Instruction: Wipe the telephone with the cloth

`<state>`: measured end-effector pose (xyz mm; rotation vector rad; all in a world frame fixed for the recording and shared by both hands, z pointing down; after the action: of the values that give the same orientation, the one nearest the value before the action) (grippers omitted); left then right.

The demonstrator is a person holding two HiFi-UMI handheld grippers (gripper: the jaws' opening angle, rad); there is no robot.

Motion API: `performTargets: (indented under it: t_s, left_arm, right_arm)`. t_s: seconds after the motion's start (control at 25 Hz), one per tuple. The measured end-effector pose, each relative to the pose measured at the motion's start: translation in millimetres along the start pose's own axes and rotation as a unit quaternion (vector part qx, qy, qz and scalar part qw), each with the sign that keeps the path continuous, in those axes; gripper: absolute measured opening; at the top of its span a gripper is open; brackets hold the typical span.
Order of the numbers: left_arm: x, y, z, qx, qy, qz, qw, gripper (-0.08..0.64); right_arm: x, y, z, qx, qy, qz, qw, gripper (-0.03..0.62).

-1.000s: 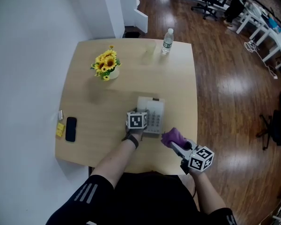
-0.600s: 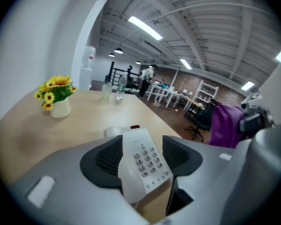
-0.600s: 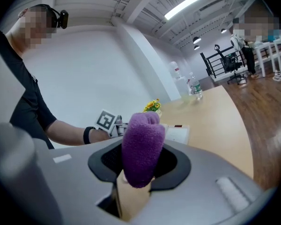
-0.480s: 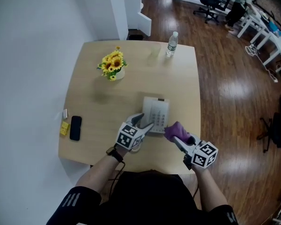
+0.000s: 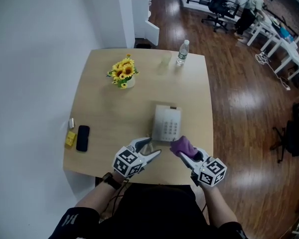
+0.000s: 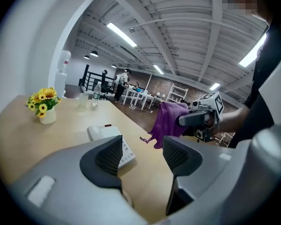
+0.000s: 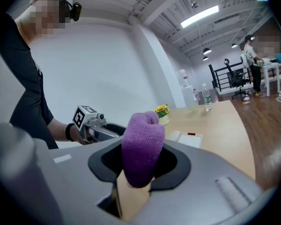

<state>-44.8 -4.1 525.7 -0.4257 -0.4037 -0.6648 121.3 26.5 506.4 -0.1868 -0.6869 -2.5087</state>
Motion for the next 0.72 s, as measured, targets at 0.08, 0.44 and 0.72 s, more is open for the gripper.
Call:
performTargets:
  t_s: [0.08, 0.44, 0.72]
  left_arm:
    - [-8, 8, 4, 0.008, -0.003, 0.001, 1.0000, 0.267]
    - [-27, 60, 16, -0.035, 0.007, -0.015, 0.9993, 0.270]
    - [-32, 131, 28, -0.008, 0.007, -0.010, 0.9999, 0.270]
  right_arm:
    - [-7, -8, 3, -0.003, -0.004, -0.002, 1.000, 0.135]
    - [-54, -39, 18, -0.023, -0.005, -0.031, 0.999, 0.135]
    - [-106, -63, 52, -0.029, -0.016, -0.037, 0.999, 0.135]
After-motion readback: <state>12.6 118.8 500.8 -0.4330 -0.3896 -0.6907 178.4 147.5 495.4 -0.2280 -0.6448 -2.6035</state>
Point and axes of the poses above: the fingertips, and each gripper's own axes: x forward along the fingers, y to its right, z out of its underside, the point moved 4 cm from there along -x, backward along the fingers, and after that the axes turned 10 degrees about -z, right-handed, at the moved point
